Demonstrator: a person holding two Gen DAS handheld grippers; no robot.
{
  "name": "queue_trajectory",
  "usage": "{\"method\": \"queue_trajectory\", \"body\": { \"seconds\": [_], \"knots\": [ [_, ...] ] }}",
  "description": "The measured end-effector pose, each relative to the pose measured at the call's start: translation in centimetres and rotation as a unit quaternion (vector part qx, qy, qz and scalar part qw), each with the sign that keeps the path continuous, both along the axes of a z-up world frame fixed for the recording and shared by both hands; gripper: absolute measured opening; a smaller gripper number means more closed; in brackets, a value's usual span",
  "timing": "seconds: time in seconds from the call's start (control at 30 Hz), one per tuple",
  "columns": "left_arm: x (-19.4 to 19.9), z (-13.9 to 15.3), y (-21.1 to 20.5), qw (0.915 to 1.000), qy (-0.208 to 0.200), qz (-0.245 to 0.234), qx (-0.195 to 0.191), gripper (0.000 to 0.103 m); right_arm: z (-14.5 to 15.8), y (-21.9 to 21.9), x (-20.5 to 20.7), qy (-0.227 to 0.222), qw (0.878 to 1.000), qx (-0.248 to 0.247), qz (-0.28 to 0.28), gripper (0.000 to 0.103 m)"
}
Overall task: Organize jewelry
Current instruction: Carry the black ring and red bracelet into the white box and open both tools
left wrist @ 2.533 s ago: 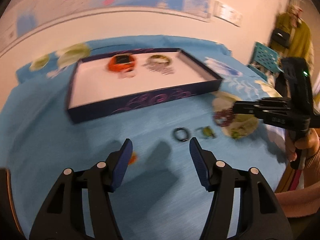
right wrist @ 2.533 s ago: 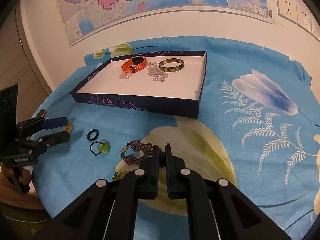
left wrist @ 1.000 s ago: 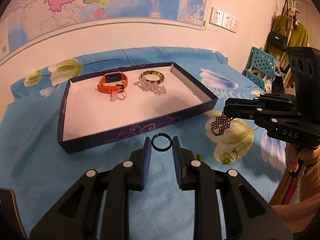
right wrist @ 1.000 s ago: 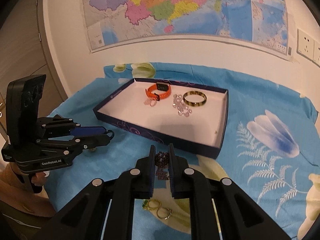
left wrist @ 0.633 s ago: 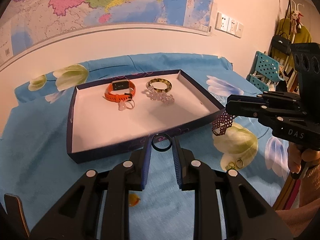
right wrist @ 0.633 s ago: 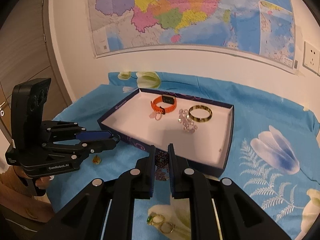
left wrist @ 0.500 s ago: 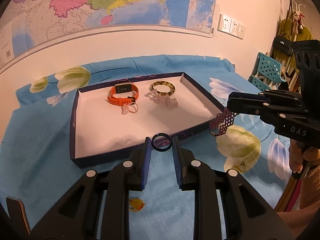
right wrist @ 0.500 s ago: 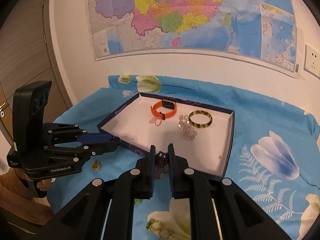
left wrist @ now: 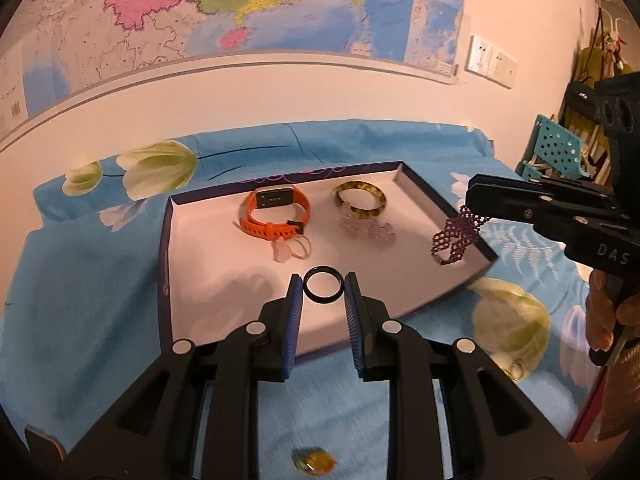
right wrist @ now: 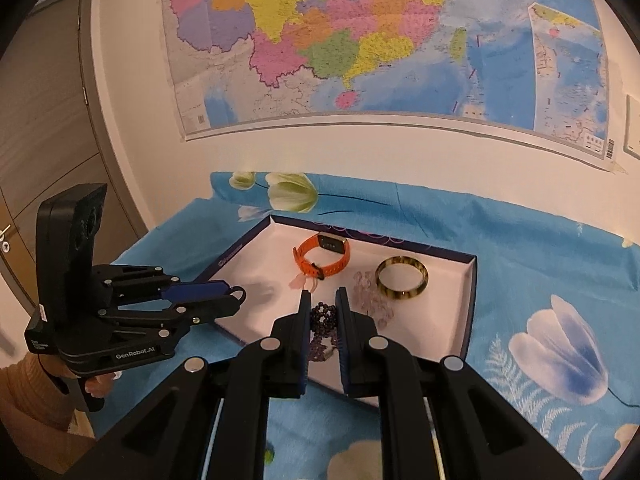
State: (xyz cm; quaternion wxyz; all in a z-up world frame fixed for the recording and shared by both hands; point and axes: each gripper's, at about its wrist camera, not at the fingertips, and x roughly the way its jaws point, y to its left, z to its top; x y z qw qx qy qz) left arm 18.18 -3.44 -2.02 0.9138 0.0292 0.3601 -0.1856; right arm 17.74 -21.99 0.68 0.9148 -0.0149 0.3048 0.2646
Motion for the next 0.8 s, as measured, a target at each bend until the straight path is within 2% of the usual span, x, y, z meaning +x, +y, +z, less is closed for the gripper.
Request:
{"method": "queue_trajectory", "body": {
  "seconds": [0.4, 0.8],
  "knots": [
    [4.2, -1.7, -0.9, 0.9996, 0.025, 0.005, 0.016, 0.022, -1.8, 1.2, 5.0, 0.037, 0.999, 0.009, 0.006, 0.010],
    [6.9, -3.7, -0.7, 0.9977, 0.060, 0.022, 0.019, 0.022, -3.9, 1.3, 7.8, 0.071, 0.997, 0.000, 0.007, 0.011]
  ]
}}
